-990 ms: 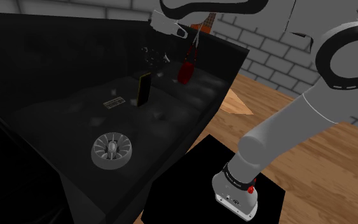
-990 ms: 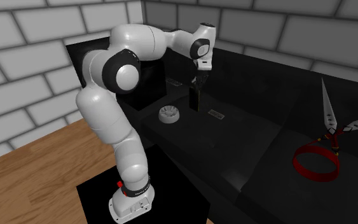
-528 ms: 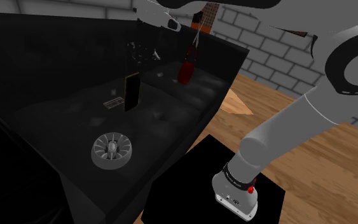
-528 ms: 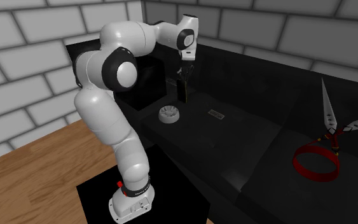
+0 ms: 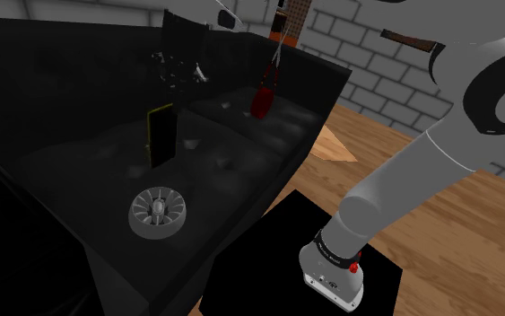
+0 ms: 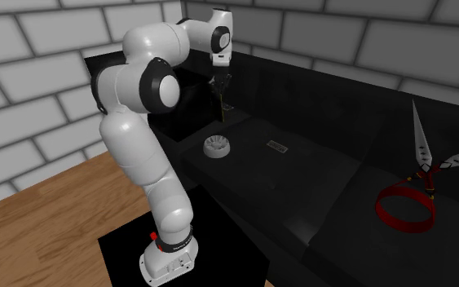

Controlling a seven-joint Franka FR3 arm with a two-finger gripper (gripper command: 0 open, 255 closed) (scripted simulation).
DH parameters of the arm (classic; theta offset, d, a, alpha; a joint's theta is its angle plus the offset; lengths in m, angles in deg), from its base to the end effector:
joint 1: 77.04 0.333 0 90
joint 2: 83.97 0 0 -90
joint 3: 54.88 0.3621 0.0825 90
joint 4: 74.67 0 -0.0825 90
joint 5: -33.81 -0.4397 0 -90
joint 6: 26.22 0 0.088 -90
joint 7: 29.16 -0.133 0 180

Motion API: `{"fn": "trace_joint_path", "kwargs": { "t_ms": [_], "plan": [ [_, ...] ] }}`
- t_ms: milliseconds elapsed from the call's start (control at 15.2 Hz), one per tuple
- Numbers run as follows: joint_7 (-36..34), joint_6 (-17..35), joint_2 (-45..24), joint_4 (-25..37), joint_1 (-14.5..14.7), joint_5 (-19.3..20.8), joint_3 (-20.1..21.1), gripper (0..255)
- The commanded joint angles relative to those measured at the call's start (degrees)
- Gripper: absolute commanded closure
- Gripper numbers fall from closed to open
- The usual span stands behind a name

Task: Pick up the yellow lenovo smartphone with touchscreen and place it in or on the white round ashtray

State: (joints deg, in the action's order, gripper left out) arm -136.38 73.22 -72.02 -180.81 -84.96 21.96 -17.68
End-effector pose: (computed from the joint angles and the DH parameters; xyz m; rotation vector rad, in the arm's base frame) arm 0.4653 0.3210 0.6043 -2.3462 1.9690 0.0831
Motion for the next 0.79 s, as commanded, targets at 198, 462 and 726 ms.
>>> {"fn": "trace_joint_path", "kwargs": {
  "t_ms": [198,462,726],
  "plan": [
    [-0.23,3.51,0.21,-3.62,0.35,-0.34,0.57,255],
    [0.07,6.57,0.22,-6.69,0.49,-0.54,0.83,255],
    [0.26,9.64,-0.02,-9.56,0.61,-0.63,1.16,255]
  ]
}}
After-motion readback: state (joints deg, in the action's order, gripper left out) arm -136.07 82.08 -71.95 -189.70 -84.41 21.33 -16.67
